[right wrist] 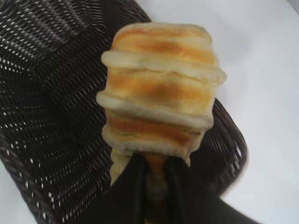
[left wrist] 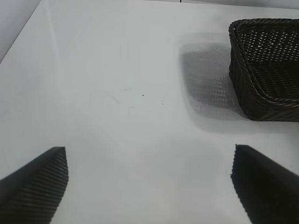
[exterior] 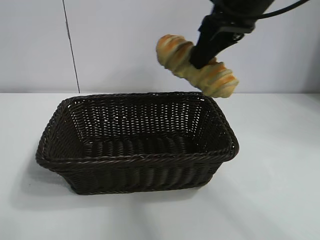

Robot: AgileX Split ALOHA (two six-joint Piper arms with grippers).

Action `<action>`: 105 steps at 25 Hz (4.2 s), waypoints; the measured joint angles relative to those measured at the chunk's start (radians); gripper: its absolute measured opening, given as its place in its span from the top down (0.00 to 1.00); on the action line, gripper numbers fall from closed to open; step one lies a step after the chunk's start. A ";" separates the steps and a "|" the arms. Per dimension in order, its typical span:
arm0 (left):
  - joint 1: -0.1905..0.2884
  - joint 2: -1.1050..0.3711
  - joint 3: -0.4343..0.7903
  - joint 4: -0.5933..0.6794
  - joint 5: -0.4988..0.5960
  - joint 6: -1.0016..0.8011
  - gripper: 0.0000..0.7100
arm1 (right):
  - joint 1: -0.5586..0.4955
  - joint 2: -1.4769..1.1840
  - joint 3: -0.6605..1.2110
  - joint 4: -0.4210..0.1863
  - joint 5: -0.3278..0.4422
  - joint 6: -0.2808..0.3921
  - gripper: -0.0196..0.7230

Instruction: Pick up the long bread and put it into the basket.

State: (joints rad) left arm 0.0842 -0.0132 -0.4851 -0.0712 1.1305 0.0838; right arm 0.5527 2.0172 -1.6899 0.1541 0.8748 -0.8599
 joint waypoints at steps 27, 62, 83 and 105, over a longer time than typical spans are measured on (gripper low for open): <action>0.000 0.000 0.000 0.000 0.000 0.000 0.03 | 0.053 0.160 -0.077 -0.042 -0.055 0.031 0.15; 0.000 0.000 0.000 0.000 0.000 0.000 0.03 | -0.749 -0.050 -0.371 -0.074 0.365 0.698 0.04; 0.000 0.000 0.000 0.000 0.000 0.000 0.03 | -0.909 -0.914 -0.001 0.038 0.352 0.681 0.04; 0.000 0.000 0.000 0.000 0.000 0.000 0.03 | -0.793 -1.675 0.733 -0.024 0.097 0.688 0.04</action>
State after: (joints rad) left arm 0.0842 -0.0132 -0.4851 -0.0712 1.1305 0.0835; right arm -0.2399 0.3426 -0.9569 0.1298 0.9716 -0.1715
